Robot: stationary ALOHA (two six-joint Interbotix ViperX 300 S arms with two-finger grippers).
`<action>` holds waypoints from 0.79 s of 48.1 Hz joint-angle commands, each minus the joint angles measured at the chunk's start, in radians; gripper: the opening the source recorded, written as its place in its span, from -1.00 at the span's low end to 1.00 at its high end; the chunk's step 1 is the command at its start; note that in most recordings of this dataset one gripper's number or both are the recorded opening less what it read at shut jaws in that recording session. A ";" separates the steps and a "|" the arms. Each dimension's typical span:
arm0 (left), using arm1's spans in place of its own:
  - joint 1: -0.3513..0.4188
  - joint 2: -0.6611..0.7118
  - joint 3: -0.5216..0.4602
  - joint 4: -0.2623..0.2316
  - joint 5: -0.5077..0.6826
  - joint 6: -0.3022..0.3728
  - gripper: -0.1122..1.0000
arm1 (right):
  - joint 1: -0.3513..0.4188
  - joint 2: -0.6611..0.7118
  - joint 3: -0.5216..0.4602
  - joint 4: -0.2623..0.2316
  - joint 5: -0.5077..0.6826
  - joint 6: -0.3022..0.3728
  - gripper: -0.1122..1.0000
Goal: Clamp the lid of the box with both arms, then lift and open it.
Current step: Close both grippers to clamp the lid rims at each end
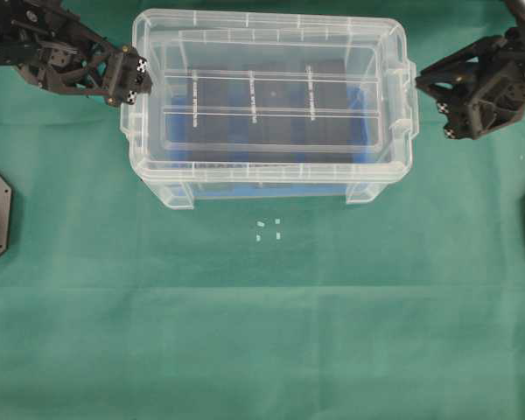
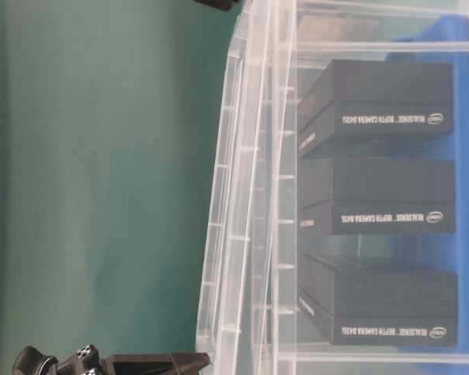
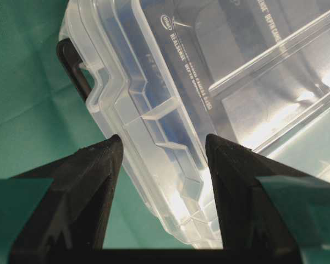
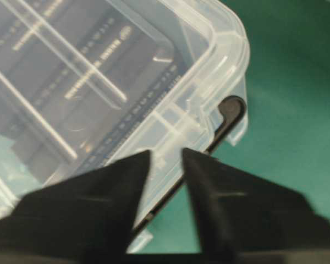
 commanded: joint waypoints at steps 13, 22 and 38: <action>-0.008 -0.017 -0.014 0.003 -0.003 0.005 0.04 | -0.015 0.032 -0.018 -0.002 -0.011 0.017 0.85; -0.008 -0.018 -0.014 0.003 -0.003 0.005 0.04 | -0.018 0.048 -0.014 0.003 -0.037 0.038 0.87; -0.012 -0.017 -0.014 0.003 -0.003 0.005 0.04 | -0.018 -0.040 0.021 0.006 -0.078 0.071 0.87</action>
